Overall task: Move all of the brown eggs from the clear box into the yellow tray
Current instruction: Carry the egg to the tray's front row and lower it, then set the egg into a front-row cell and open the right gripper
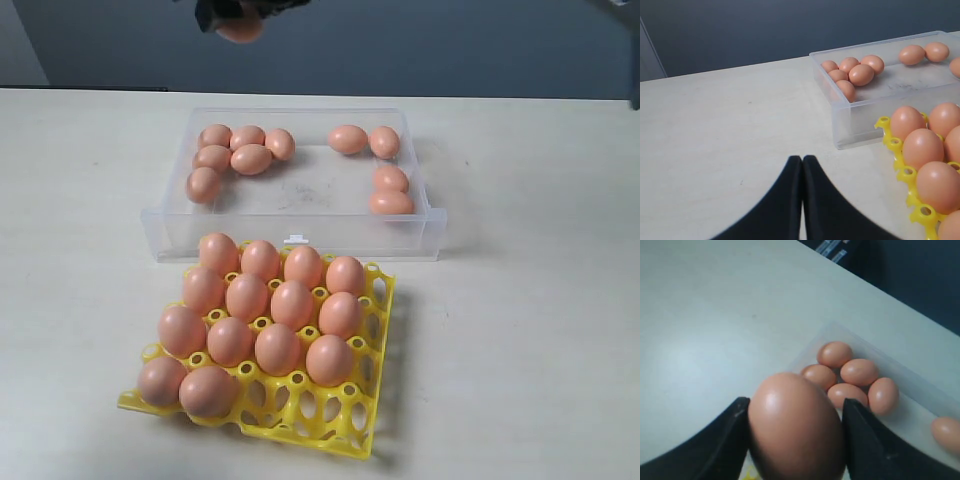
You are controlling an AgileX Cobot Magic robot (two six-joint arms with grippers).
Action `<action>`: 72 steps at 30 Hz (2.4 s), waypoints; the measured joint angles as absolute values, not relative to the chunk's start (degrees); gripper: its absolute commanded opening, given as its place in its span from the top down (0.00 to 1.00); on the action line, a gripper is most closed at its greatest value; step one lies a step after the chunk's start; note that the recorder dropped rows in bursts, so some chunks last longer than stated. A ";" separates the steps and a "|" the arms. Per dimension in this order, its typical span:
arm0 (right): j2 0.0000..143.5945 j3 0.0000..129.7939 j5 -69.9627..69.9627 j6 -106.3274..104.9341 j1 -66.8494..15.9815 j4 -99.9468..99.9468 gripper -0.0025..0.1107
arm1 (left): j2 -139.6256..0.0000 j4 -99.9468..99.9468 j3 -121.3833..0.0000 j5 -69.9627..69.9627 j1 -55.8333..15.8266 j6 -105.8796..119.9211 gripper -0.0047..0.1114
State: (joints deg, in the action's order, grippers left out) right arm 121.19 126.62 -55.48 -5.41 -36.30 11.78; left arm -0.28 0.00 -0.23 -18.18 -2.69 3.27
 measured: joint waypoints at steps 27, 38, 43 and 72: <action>82.50 35.33 24.05 -3.91 -61.28 19.34 0.98 | -0.28 0.00 -0.23 -18.18 -2.69 3.27 0.96; 88.79 34.17 30.96 -3.61 -66.84 20.23 0.98 | -0.28 0.00 -0.23 -18.18 -2.69 3.27 0.96; 93.82 34.05 34.50 -1.48 -69.22 21.53 0.98 | -0.28 0.00 -0.23 -18.18 -2.69 3.27 0.96; 95.54 28.87 28.05 2.43 -71.35 30.52 0.93 | -0.28 0.00 -0.23 -18.18 -4.18 3.27 0.96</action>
State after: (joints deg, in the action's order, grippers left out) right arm 95.54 28.87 28.05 2.43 -71.35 30.52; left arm -0.28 0.00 -0.23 -18.18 -4.18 3.27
